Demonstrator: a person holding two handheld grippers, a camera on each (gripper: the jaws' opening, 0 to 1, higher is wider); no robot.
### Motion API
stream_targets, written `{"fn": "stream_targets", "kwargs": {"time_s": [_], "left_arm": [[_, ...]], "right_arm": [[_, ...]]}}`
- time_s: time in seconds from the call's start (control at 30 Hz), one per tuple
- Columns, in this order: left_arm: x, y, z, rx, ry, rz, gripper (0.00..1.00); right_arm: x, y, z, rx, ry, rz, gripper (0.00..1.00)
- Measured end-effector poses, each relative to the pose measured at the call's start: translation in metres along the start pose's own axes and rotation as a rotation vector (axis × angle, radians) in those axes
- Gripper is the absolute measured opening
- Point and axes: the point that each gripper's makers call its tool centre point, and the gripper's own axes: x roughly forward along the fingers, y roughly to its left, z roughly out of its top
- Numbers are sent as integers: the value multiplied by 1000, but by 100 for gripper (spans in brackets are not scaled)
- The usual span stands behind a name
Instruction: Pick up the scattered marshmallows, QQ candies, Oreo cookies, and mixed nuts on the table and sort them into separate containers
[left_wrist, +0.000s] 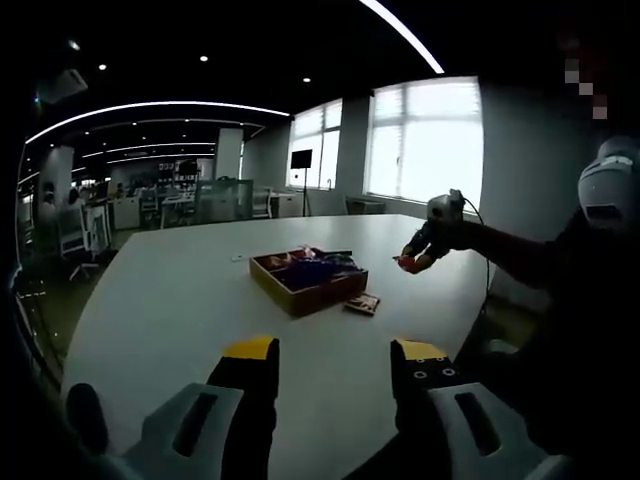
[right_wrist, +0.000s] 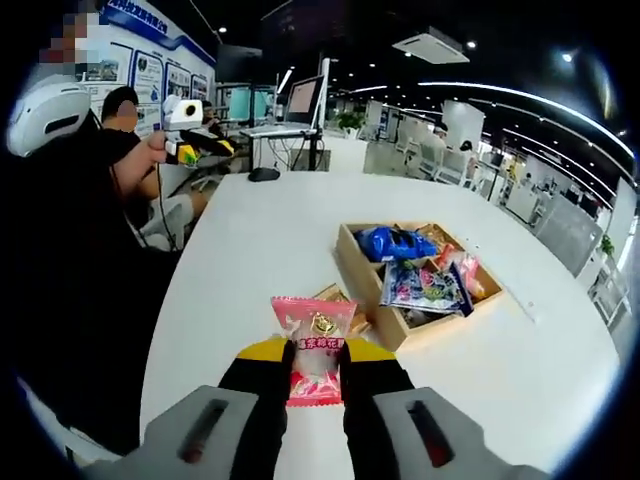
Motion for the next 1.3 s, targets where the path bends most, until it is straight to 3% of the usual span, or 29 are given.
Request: {"fn": "stream_targets", "kwargs": {"time_s": [0.5,1.3], "left_arm": [[2,-1,-1,-3,5,-6,49],[6,-1,-2,-7,8,-11,49]], "right_arm": [[-2,-24,23,146,-126,-115,16],[-6,-57,50,195,-212,-227,16]]}}
